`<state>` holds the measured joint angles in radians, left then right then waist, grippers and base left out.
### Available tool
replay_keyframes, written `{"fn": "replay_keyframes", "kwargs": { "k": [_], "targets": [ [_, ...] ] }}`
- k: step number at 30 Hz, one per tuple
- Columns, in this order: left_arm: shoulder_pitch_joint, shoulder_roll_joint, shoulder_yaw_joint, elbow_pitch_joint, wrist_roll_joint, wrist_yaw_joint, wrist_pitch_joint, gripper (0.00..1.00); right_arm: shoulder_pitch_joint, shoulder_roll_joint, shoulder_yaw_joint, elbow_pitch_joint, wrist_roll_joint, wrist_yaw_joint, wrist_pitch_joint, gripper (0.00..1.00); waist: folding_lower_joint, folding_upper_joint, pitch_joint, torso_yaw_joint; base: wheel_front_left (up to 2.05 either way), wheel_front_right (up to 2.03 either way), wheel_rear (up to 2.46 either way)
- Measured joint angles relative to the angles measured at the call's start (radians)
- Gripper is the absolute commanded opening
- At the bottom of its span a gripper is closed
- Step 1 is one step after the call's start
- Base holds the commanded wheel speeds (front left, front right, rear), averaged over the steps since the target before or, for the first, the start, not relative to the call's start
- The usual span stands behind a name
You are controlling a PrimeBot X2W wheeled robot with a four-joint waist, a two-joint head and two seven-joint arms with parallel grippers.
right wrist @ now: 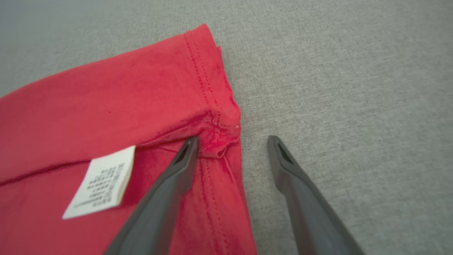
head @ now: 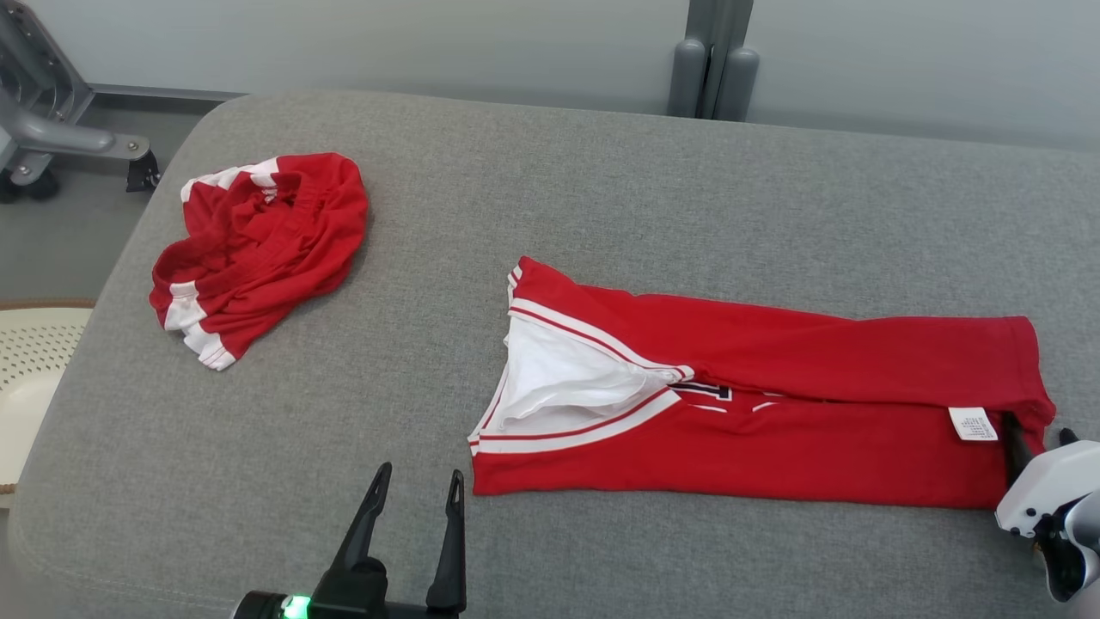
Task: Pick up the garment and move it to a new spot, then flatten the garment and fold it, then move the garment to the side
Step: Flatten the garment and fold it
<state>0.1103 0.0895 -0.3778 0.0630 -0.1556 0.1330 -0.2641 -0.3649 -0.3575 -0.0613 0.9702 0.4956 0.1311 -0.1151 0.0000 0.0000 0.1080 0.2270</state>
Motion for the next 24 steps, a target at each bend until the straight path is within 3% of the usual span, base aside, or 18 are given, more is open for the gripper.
{"fn": "replay_keyframes", "kwargs": {
  "k": [1, 2, 3, 4, 5, 6, 14, 24],
  "targets": [
    [0.0, -0.002, 0.001, 0.0, 0.002, -0.002, 0.0, 1.0, -0.007, 0.001, 0.0, 0.01, -0.006, 0.0, 0.001, 1.0, 0.0, 0.0, 0.003, 0.002, 0.0, 0.0, 0.0],
    [-0.001, -0.005, 0.003, 0.001, 0.004, -0.006, 0.0, 1.0, -0.013, 0.002, 0.0, 0.019, -0.008, 0.0, 0.002, 0.93, 0.0, 0.0, 0.005, 0.003, 0.0, 0.0, 0.0],
    [-0.001, -0.007, 0.005, 0.002, 0.008, -0.01, 0.0, 1.0, -0.021, 0.007, 0.001, 0.032, -0.011, 0.0, 0.005, 0.6, 0.0, 0.0, 0.008, 0.005, 0.0, 0.0, 0.0],
    [-0.001, -0.009, 0.007, 0.002, 0.011, -0.011, 0.0, 1.0, -0.026, 0.01, 0.003, 0.039, -0.013, 0.0, 0.009, 0.35, 0.0, 0.0, 0.009, 0.006, 0.0, 0.0, 0.0],
    [-0.002, -0.012, 0.01, 0.003, 0.013, -0.014, 0.0, 1.0, -0.031, 0.015, 0.006, 0.047, -0.015, 0.0, 0.01, 0.25, 0.0, 0.0, 0.011, 0.007, 0.0, 0.0, 0.0],
    [-0.002, -0.013, 0.013, 0.004, 0.017, -0.016, 0.0, 1.0, -0.035, 0.019, 0.009, 0.053, -0.015, 0.0, 0.014, 0.0, 0.0, 0.0, 0.011, 0.007, 0.0, 0.0, 0.0],
    [-0.001, -0.026, 0.031, 0.001, 0.026, -0.029, 0.0, 1.0, -0.047, 0.008, 0.037, 0.084, -0.056, 0.002, -0.002, 0.0, 0.0, 0.0, 0.008, -0.007, 0.0, 0.0, 0.0],
    [0.001, -0.031, 0.061, -0.007, 0.047, -0.046, 0.0, 1.0, -0.079, -0.152, 0.016, 0.109, -0.18, 0.001, -0.045, 0.0, 0.0, 0.0, 0.006, -0.057, 0.0, 0.0, 0.0]
  ]
}}
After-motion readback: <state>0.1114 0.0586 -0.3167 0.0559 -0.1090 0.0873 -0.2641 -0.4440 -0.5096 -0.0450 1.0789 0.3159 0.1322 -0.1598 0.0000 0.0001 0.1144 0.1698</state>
